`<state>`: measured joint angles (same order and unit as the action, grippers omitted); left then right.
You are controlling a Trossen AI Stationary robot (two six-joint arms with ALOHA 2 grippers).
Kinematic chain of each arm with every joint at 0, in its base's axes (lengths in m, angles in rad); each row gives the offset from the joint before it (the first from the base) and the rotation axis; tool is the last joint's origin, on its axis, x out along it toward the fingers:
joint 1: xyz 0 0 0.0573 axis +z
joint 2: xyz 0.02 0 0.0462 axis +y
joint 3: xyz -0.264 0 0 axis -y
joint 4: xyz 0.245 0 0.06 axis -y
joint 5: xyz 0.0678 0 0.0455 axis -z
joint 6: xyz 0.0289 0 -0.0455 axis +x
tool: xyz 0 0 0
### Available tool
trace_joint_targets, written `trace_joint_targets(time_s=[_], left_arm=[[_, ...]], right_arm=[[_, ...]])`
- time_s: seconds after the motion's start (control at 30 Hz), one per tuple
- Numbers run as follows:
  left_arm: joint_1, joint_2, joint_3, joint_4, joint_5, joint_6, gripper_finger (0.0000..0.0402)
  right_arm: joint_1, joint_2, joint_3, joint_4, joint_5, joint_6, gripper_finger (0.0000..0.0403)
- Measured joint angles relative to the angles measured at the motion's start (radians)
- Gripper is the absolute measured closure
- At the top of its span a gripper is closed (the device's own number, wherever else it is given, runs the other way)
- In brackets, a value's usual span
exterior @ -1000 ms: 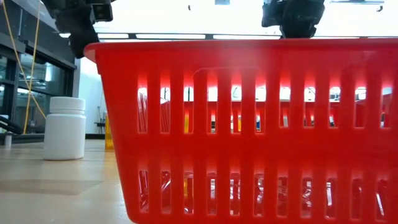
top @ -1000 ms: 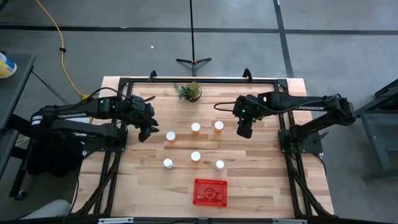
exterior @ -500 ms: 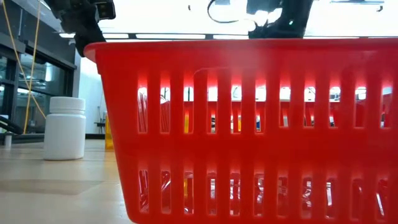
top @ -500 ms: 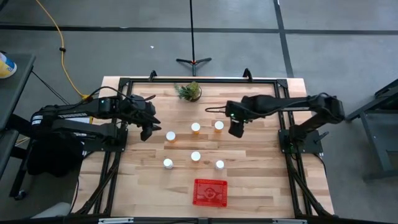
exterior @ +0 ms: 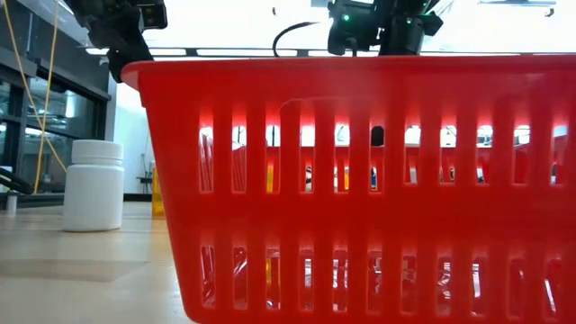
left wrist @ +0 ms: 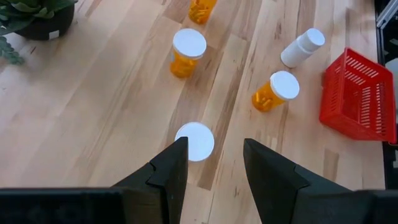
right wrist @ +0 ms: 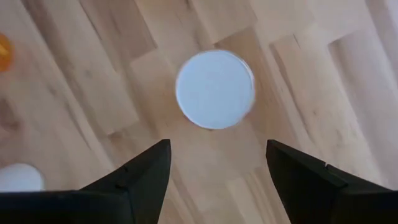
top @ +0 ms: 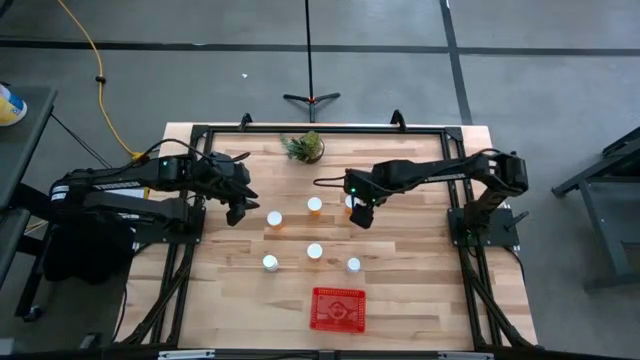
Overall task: Pick and place pill bottles into a basket
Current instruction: Put the orange pill bottle into the red bin
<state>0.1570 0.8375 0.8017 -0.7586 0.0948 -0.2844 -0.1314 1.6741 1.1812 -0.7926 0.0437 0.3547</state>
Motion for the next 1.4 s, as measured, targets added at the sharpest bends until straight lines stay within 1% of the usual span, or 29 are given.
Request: trace_joint_targets(time_s=[0.13, 0.37, 0.57, 0.77, 1.0, 1.1, 1.27, 1.4], left_arm=[[0.000, 0.000, 0.000, 0.000, 0.001, 0.000, 0.0211], [0.000, 0.000, 0.000, 0.000, 0.034, -0.001, 0.0211], [0.000, 0.000, 0.000, 0.000, 0.034, -0.001, 0.0211], [0.000, 0.000, 0.000, 0.000, 0.035, -0.001, 0.0211], [0.000, 0.000, 0.000, 0.000, 0.036, -0.001, 0.0211], [0.000, 0.000, 0.000, 0.000, 0.036, -0.001, 0.0211], [0.000, 0.000, 0.000, 0.000, 0.036, -0.001, 0.0211], [0.000, 0.000, 0.000, 0.000, 0.037, -0.001, 0.0211]], right_arm=[[-0.016, 0.000, 0.013, 0.017, -0.044, 0.003, 0.0148], [-0.057, 0.000, 0.018, 0.066, -0.067, -0.038, 0.0148], [-0.069, 0.000, 0.018, 0.071, -0.035, -0.039, 0.0148], [-0.083, 0.000, 0.018, 0.074, -0.056, 0.057, 0.0148], [-0.091, 0.000, 0.018, 0.112, -0.130, 0.039, 0.0146], [-0.091, 0.000, 0.018, 0.129, -0.130, 0.040, 0.0131], [-0.092, 0.000, 0.017, 0.128, -0.124, 0.059, 0.0090], [-0.091, 0.008, 0.017, 0.129, -0.096, 0.060, 0.0064]])
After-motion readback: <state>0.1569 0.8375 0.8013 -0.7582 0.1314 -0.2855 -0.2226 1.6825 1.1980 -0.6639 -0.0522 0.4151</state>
